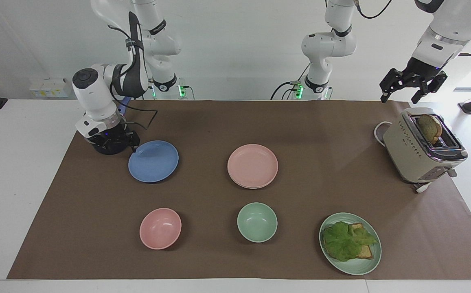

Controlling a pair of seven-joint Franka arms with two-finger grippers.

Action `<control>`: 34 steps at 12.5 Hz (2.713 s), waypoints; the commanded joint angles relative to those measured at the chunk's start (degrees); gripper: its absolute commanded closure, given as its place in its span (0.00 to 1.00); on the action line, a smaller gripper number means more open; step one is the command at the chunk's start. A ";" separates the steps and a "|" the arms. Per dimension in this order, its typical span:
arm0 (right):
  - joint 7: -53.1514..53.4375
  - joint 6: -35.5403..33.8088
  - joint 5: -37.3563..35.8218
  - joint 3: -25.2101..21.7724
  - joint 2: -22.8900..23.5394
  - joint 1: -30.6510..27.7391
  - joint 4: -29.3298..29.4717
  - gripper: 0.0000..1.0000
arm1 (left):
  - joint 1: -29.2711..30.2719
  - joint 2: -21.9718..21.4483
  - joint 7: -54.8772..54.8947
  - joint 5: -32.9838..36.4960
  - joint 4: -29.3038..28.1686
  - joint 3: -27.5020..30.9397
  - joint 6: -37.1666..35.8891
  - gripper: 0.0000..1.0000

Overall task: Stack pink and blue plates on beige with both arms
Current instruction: 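Reach the right gripper to the rim of the blue plate, then slide the blue plate with the right gripper onto the pink plate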

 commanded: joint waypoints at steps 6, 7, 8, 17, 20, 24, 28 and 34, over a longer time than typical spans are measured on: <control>-9.44 4.40 15.76 0.41 4.73 -1.67 -2.35 0.29 | 0.33 -0.41 0.30 0.87 0.02 -0.26 -0.95 0.00; -11.28 4.31 17.01 0.41 4.82 -1.76 -2.35 0.38 | 0.33 -0.41 0.30 0.87 0.02 -0.26 -0.95 0.00; -12.43 4.22 17.46 0.41 4.82 -2.02 -2.18 0.48 | 0.33 -0.41 0.30 0.87 0.02 -0.26 -0.95 0.00; -12.80 -1.47 20.98 0.58 0.70 -1.59 0.72 1.00 | 0.33 -0.41 0.30 0.87 0.02 -0.26 -0.95 0.00; -11.57 -5.44 22.46 1.20 -1.59 1.04 2.57 1.00 | 0.33 -0.41 0.30 0.87 0.02 -0.26 -0.95 0.00; -1.42 -1.68 26.61 1.29 -0.63 11.65 3.98 1.00 | 0.33 -0.41 0.30 0.87 0.02 -0.26 -0.95 0.00; 17.85 2.37 25.38 1.29 4.01 22.65 9.41 1.00 | 0.33 -0.41 0.21 0.87 0.02 -0.26 -0.95 0.00; 29.64 6.58 25.46 1.29 10.88 30.57 14.26 1.00 | 0.33 -0.41 0.21 0.87 0.02 -0.26 -0.95 0.00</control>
